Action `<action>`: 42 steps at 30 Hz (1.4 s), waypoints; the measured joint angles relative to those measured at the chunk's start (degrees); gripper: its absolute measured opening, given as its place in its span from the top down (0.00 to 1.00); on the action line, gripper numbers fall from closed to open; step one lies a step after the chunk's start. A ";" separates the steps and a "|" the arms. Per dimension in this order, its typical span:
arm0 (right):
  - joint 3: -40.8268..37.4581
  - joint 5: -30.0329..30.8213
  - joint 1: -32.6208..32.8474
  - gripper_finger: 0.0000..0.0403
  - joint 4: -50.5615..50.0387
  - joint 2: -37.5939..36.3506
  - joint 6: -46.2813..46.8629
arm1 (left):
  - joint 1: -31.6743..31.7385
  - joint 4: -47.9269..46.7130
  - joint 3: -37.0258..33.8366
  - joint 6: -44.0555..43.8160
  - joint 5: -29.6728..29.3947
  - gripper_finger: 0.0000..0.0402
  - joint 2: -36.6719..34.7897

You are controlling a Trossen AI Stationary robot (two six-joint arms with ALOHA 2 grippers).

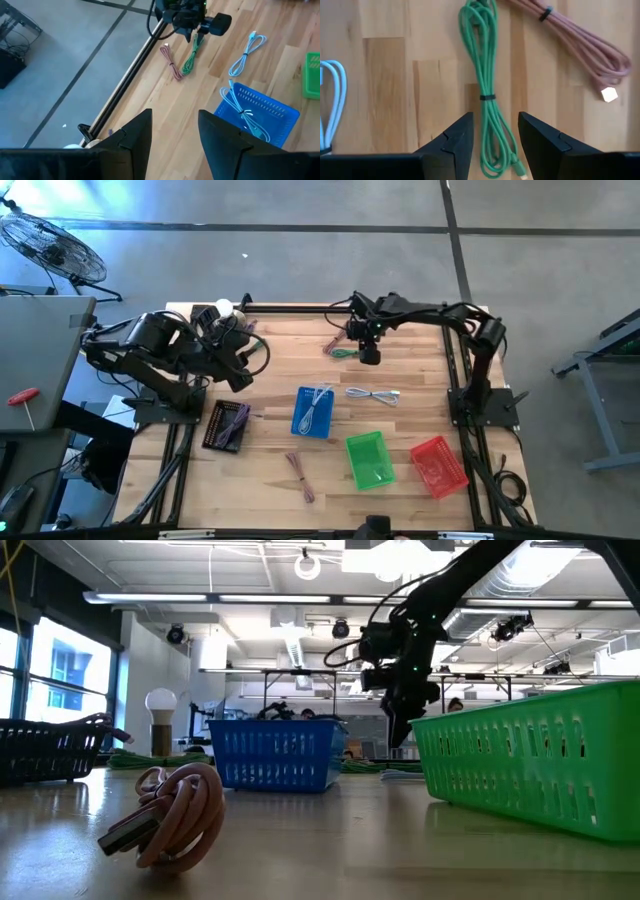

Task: Pick & Place USB Port
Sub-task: Put the right green USB cable into the green bin

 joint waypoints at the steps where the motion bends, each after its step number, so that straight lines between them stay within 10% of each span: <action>1: 0.00 0.08 0.00 0.64 0.00 0.25 0.00 | 0.00 0.00 0.00 0.01 0.03 0.62 0.00; 19: 0.00 2.39 0.02 0.65 1.76 6.11 0.39 | -0.02 0.00 -0.04 -0.99 1.57 0.62 0.04; 28: 0.00 3.84 0.02 0.96 3.09 6.42 0.62 | -0.02 0.01 -0.04 -1.04 2.05 0.62 0.04; 42: 0.00 6.09 3.62 0.98 -0.48 0.28 2.92 | -0.54 12.06 -0.45 10.78 10.00 0.62 1.20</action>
